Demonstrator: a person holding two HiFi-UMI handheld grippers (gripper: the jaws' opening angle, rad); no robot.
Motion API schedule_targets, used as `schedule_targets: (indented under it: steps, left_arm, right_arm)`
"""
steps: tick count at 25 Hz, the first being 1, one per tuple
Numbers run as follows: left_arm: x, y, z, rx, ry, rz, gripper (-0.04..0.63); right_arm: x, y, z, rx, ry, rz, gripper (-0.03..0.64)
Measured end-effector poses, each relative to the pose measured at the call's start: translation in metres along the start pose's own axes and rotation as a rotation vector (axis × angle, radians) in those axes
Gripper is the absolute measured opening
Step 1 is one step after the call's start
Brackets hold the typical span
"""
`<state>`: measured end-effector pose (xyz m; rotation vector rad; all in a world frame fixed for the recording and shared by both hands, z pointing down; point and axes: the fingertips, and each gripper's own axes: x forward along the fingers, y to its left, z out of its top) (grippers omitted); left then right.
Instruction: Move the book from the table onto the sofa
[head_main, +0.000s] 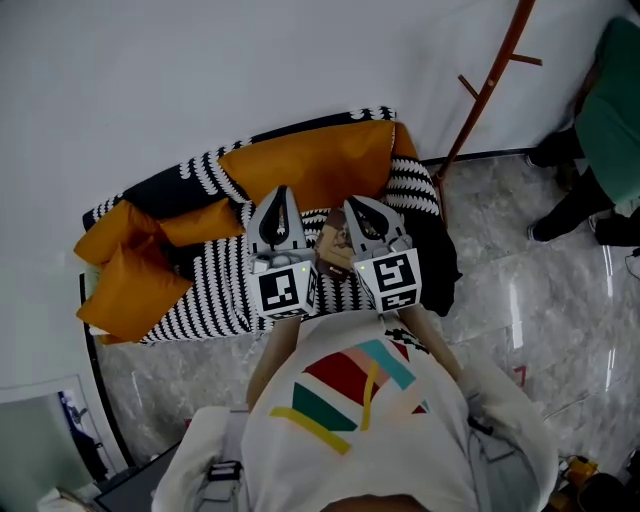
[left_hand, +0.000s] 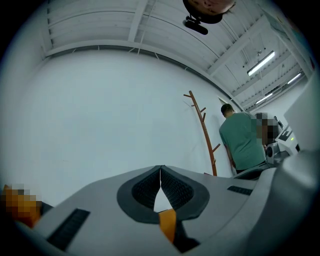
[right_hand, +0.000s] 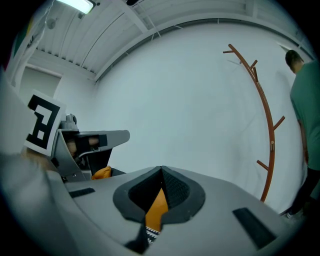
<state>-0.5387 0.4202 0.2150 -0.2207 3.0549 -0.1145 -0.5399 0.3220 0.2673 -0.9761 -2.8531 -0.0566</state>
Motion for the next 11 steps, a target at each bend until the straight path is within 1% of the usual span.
schedule_targets:
  steps: [7,11]
  left_arm:
    - [0.004,0.01,-0.007,-0.023,0.004,0.011,0.009]
    - [0.008,0.018,-0.008,-0.021,-0.005,0.012,0.009]
  right_arm:
    - [0.005,-0.001,-0.003,-0.008,0.011,-0.007,0.011]
    - [0.012,0.001,-0.008,-0.024,0.032,-0.004,0.011]
